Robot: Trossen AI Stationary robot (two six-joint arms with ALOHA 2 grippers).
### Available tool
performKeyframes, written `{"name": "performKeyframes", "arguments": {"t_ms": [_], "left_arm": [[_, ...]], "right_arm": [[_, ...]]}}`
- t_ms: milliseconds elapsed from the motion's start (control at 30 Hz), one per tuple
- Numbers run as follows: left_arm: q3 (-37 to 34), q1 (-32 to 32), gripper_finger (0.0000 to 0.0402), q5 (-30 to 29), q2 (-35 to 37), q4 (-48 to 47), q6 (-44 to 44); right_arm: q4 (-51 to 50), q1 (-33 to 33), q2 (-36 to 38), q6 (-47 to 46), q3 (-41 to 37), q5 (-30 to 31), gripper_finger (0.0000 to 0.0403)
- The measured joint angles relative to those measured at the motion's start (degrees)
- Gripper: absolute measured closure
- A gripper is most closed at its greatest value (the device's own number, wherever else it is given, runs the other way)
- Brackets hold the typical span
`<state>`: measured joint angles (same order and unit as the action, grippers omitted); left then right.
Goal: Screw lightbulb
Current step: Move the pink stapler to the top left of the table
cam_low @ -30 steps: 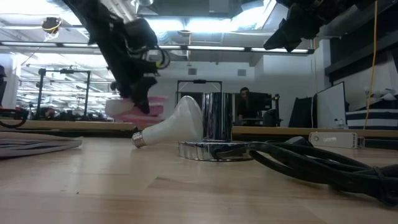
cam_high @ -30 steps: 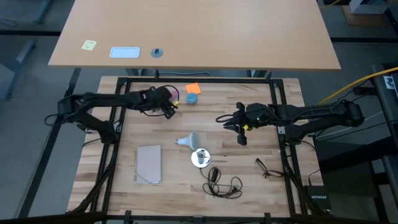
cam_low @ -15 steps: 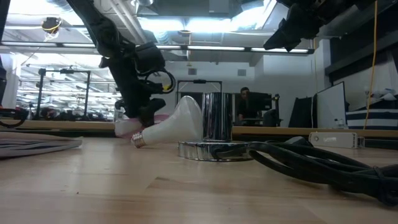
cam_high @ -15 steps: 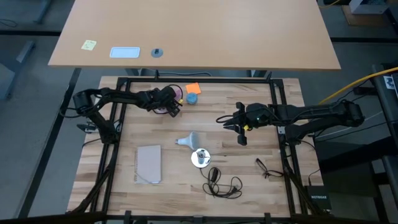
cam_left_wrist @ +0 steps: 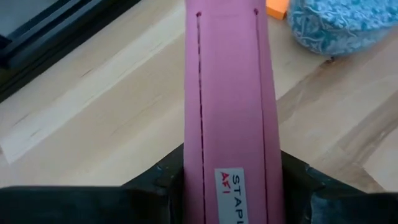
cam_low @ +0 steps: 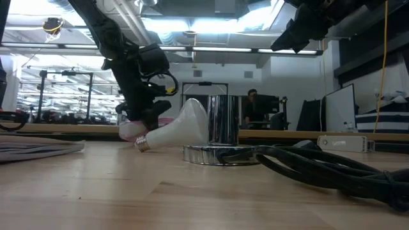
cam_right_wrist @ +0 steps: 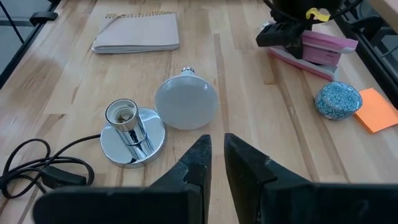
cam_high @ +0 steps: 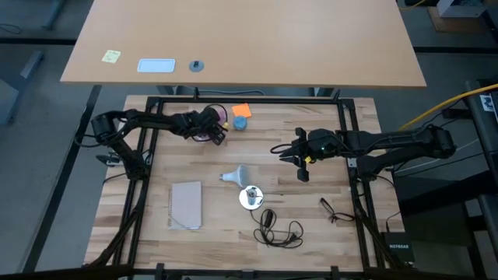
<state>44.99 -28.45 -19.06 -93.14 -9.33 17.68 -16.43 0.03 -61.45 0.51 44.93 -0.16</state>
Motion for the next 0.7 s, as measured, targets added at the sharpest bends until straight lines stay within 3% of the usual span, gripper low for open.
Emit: {"name": "performKeyframes", "arguments": {"t_ms": [567, 700], "left_arm": [[0.11, -2.99, 0.0247, 4.51, 0.02, -0.55, 5.44], [0.11, -3.06, 0.0222, 4.54, 0.02, -1.28, 5.9]], "right_arm": [[0.02, -0.02, 0.0, 0.0, 0.0, -0.02, 0.0352], [0.02, -0.02, 0.0, 0.0, 0.01, -0.02, 0.0352]]}}
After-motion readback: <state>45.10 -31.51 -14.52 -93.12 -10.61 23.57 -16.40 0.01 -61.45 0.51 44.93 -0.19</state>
